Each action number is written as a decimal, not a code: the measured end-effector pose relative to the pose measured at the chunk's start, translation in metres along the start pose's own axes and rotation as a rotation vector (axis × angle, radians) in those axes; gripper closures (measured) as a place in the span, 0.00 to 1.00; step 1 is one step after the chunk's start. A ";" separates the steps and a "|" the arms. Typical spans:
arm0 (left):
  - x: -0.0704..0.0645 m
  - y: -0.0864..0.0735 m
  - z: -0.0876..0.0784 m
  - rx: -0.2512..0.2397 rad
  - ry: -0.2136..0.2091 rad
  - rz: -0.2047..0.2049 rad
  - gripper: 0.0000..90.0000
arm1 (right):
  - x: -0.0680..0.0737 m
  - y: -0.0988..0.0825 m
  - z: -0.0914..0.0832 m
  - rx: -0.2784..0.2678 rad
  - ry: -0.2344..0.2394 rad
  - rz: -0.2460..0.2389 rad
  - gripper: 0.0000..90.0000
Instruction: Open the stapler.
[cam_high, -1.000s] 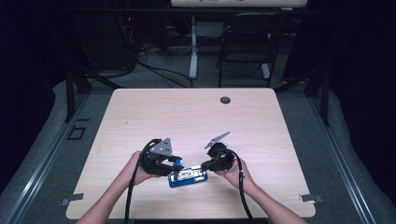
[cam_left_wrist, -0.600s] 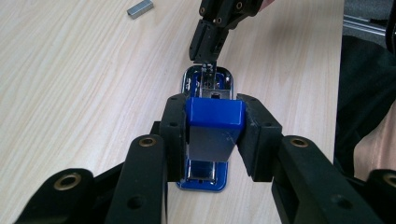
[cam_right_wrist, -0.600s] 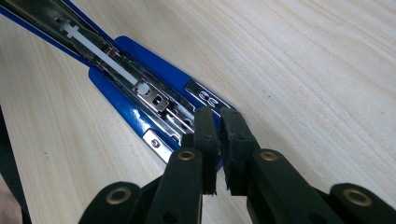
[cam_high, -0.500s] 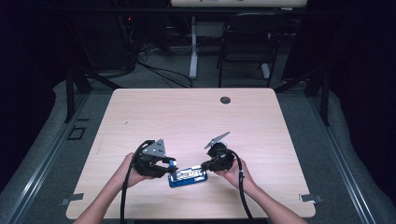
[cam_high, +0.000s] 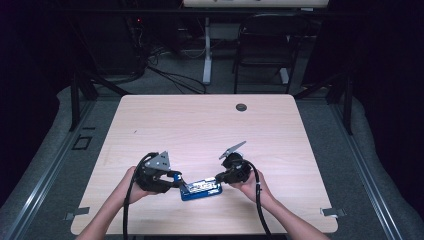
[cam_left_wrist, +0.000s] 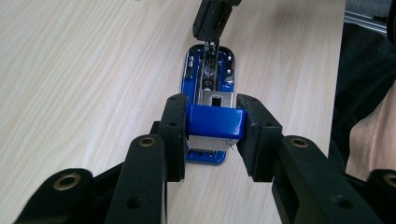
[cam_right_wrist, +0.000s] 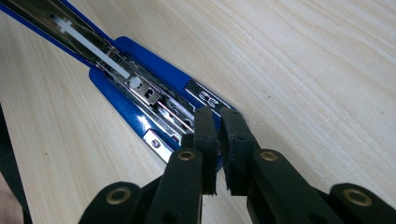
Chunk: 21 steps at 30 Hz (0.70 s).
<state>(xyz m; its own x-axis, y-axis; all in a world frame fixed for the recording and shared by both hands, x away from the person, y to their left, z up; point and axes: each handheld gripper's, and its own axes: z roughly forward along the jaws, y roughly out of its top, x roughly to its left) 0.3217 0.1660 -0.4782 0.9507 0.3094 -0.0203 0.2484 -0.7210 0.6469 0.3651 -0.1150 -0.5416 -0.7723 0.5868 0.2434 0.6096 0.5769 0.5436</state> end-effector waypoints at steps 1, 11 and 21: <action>0.000 -0.001 0.000 0.000 -0.001 -0.001 0.73 | 0.000 0.000 0.000 0.001 0.000 -0.001 0.96; 0.001 -0.015 -0.005 0.026 -0.001 -0.025 0.73 | 0.000 0.001 -0.001 0.012 -0.004 -0.011 0.96; 0.003 -0.024 -0.005 0.047 -0.005 -0.038 0.73 | 0.001 0.002 -0.001 0.020 -0.009 -0.020 0.96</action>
<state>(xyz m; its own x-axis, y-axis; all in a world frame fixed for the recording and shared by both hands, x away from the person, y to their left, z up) 0.3173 0.1871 -0.4898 0.9415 0.3336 -0.0479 0.2923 -0.7375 0.6088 0.3659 -0.1138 -0.5398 -0.7829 0.5798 0.2257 0.5975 0.5996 0.5324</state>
